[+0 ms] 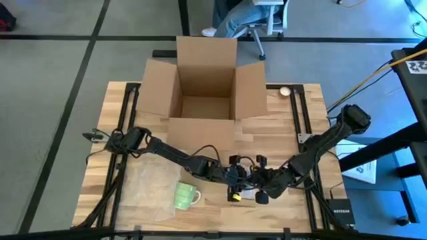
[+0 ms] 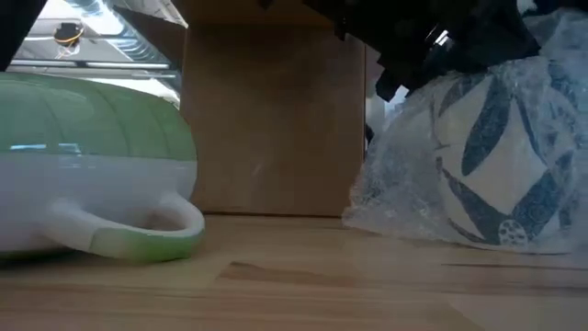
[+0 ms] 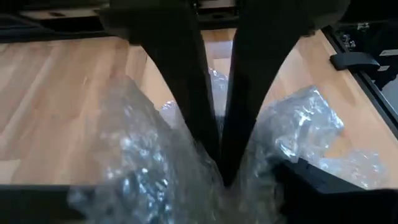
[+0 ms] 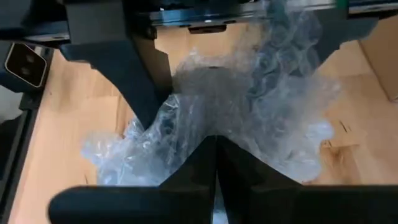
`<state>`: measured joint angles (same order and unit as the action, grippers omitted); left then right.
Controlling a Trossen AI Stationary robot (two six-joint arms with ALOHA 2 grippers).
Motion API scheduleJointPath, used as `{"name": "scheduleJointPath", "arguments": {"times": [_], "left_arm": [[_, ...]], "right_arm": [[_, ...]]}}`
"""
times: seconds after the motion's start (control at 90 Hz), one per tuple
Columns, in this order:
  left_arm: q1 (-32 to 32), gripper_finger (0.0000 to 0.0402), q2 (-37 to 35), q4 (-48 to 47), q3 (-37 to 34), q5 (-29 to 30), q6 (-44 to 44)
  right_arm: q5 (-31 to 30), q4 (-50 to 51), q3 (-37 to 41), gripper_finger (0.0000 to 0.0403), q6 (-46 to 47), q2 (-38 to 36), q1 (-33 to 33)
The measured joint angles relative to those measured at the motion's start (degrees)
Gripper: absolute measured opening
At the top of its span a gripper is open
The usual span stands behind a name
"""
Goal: Wrap mug
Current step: Wrap the blue mug with the right transparent bubble wrap
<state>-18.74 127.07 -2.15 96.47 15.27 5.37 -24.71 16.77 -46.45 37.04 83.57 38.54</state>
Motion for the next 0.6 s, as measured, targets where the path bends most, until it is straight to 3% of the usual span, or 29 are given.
{"name": "scheduleJointPath", "arguments": {"times": [0.344,0.6], "left_arm": [[-2.14,0.0166,-7.27,-11.51,-0.17,2.07,-1.16],[-2.6,0.0166,-8.15,-2.93,-0.05,4.43,-2.46]], "right_arm": [[0.39,0.56,0.17,0.0001,-0.04,0.0,0.0],[0.26,0.64,0.21,0.0001,-0.46,0.05,0.0]]}}
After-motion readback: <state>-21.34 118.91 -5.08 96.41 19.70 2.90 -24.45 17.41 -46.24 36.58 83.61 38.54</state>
